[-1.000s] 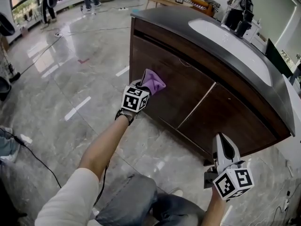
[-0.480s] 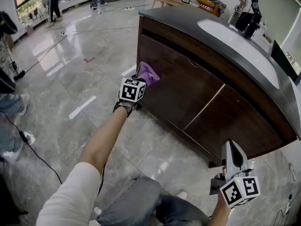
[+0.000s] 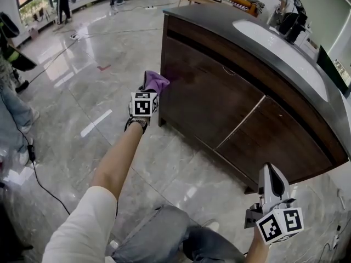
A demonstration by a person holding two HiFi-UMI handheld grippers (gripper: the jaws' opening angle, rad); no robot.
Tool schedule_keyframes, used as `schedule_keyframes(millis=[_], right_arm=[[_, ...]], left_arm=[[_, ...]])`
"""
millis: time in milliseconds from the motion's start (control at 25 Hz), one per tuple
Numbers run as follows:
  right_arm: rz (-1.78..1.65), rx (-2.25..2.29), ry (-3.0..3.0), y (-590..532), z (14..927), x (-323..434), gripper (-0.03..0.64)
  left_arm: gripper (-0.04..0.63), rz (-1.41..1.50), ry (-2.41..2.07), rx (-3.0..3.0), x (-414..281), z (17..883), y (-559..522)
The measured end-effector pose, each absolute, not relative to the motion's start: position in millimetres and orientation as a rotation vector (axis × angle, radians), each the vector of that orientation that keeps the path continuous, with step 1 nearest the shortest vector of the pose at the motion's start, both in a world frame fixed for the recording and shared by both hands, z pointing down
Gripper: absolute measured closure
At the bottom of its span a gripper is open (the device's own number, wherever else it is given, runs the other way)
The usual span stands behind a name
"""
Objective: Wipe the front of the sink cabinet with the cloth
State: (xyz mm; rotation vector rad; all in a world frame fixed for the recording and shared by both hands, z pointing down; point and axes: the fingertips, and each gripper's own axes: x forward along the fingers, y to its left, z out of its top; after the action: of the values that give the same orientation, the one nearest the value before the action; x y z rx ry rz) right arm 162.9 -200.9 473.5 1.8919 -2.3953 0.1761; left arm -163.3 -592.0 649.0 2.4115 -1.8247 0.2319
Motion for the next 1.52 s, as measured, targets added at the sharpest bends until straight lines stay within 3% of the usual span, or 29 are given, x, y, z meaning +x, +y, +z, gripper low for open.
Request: schedule_keyframes(millis=[360, 640, 1520], right_arm=[[0.170, 1.892, -2.368, -179, 483, 167, 0.609], [0.182, 1.881, -2.322, -172, 496, 178, 0.609], [0.244, 1.947, -2.199, -154, 515, 207, 0.609]], left_arm=[[0.546, 0.270, -1.814, 2.184, -187, 768, -569], [0.546, 0.060, -1.819, 1.931, -201, 817, -564], [0.546, 0.416, -1.553, 2.434, -75, 837, -566]])
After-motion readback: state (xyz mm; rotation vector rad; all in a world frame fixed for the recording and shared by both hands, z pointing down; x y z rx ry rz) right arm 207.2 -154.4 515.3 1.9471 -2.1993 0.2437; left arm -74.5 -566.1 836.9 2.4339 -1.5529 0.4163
